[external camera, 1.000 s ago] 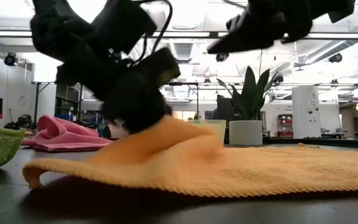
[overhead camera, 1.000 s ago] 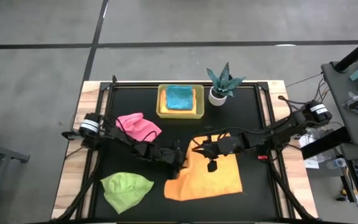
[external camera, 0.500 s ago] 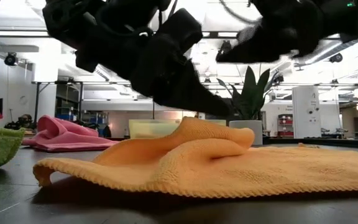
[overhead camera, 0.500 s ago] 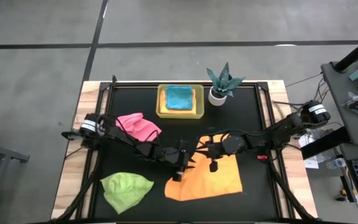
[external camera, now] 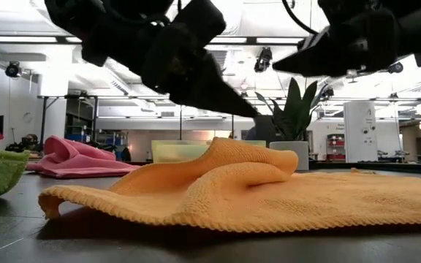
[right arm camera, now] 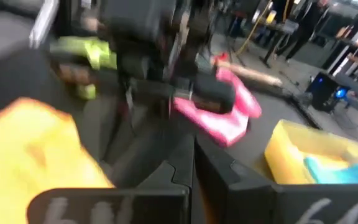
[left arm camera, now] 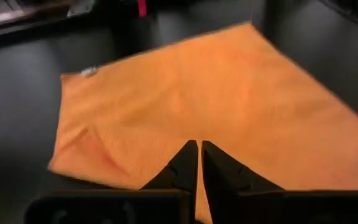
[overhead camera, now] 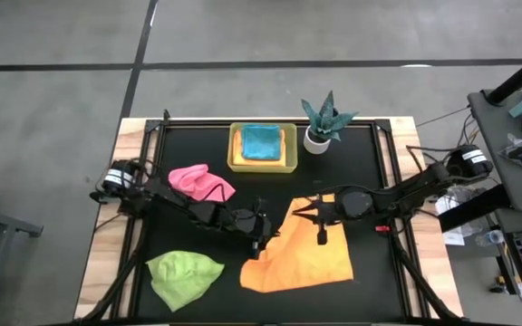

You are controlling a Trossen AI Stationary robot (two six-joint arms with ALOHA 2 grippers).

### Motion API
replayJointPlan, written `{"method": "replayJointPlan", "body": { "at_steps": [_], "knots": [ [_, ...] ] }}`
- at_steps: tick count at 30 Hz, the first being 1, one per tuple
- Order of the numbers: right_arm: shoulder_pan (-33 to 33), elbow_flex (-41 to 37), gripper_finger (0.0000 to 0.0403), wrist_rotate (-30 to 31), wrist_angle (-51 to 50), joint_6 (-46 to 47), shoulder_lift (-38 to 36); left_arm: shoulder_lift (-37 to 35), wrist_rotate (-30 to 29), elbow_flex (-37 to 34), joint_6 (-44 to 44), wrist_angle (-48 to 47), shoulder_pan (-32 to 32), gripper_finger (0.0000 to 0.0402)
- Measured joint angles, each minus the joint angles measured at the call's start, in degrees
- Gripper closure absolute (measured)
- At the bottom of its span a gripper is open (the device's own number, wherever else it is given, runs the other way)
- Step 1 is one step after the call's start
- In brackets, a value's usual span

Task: Fold microfiber towels
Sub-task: Fold the orange microfiber cloth

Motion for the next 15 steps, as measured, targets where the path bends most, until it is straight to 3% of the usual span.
{"method": "replayJointPlan", "body": {
  "at_steps": [10,15],
  "knots": [
    [-0.45,-6.30,0.0394,-1.13,3.56,1.12,-9.08,-1.34,1.17,-1.11,-2.98,-1.69,1.94,0.0392],
    [-0.37,-11.40,0.0394,-4.06,8.63,0.77,-12.91,1.04,4.24,-0.84,-6.02,-1.09,3.26,0.0363]
  ]
}}
